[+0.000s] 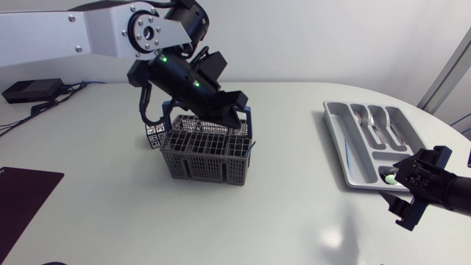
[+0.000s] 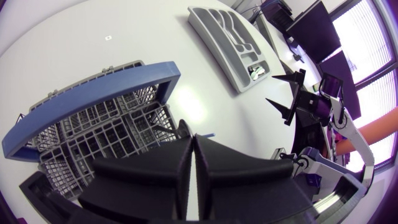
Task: Transfer all utensils from the basket to the drawer tray.
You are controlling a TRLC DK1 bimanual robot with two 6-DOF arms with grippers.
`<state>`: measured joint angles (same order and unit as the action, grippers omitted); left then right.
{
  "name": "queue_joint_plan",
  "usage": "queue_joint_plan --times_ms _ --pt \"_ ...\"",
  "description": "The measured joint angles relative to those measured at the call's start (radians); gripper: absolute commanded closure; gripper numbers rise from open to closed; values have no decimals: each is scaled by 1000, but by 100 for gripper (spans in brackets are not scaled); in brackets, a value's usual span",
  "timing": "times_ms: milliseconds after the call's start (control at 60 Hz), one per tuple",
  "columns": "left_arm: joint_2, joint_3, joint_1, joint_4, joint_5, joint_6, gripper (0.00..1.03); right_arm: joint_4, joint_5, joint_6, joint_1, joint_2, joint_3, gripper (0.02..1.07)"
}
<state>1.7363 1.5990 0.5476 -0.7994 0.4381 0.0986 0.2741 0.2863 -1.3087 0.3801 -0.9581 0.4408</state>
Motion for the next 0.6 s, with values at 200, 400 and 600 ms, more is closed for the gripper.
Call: queue_joint_plan --times_ms 200,400,600 --pt "-38 0 -5 -42 17 -20 100 16 -1 0 -20 26 0 17" --pt "-75 0 -20 -71 72 -53 100 50 -3 2 -42 57 0 17" --pt "-117 -2 -35 -89 82 -92 100 89 -2 34 -81 103 0 17"
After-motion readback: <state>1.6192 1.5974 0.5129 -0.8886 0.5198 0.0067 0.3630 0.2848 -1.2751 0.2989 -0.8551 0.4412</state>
